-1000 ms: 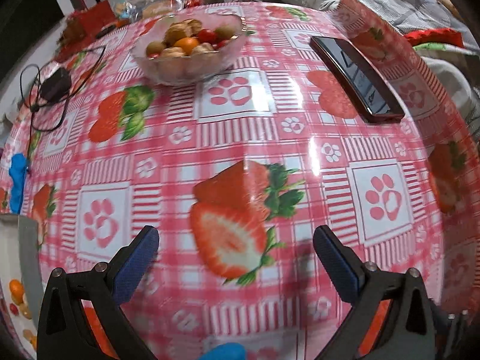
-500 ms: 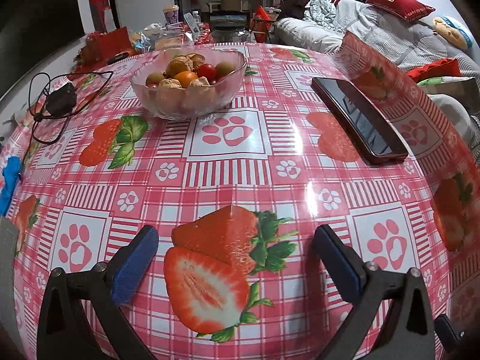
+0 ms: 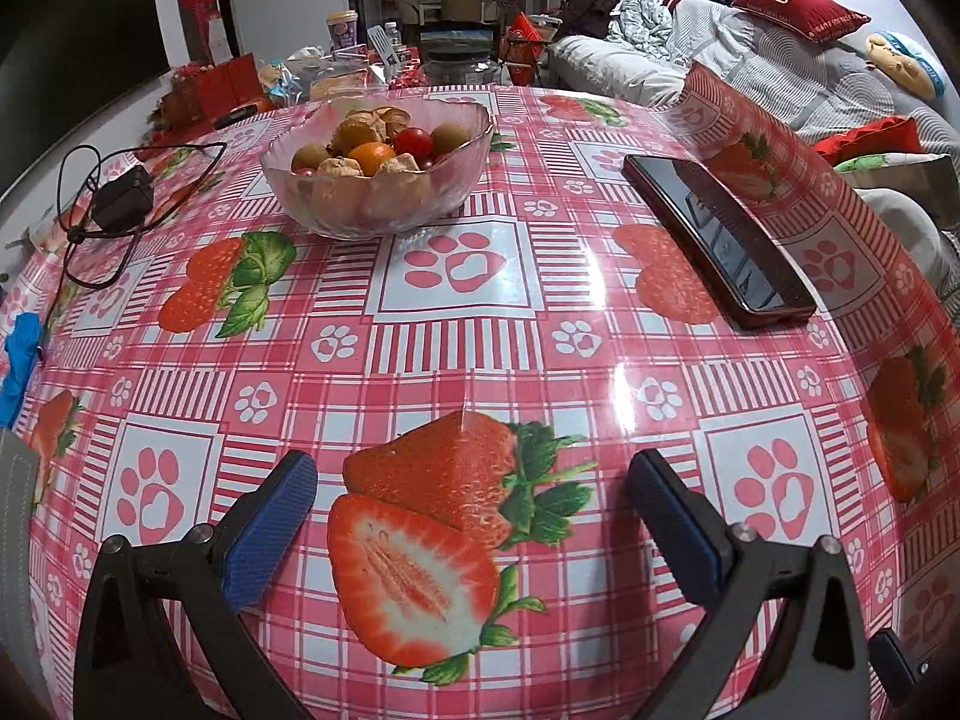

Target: Organize fruits

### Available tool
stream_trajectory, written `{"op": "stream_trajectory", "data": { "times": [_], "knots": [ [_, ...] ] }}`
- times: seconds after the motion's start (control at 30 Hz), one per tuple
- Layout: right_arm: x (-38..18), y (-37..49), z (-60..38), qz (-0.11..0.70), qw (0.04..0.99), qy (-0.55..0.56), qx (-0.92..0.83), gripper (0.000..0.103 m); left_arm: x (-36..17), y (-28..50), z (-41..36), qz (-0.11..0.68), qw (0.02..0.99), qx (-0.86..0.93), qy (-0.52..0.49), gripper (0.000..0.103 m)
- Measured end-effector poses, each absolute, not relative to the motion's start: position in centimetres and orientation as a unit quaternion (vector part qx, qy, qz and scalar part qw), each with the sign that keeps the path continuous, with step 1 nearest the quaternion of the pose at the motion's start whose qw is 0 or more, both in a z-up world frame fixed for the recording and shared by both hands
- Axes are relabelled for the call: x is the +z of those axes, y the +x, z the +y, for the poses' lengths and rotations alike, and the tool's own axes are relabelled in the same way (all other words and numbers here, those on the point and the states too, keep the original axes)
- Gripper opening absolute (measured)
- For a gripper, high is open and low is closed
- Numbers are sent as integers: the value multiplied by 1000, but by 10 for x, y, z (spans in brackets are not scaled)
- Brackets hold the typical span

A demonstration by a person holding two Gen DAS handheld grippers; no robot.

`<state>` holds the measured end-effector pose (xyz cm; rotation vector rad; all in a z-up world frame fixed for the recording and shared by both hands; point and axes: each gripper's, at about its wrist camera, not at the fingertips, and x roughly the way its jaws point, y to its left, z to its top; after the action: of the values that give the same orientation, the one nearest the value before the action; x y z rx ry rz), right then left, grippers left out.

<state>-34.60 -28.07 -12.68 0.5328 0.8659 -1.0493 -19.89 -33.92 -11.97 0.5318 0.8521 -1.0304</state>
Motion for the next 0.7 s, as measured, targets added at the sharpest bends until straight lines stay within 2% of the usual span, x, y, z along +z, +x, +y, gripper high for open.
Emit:
{"op": "stream_trajectory", "data": {
  "times": [0.7],
  "knots": [
    [-127,-344,-280,396,745,243,-479,103,-120,-200,-339,390,752,-472,244,103]
  ]
}}
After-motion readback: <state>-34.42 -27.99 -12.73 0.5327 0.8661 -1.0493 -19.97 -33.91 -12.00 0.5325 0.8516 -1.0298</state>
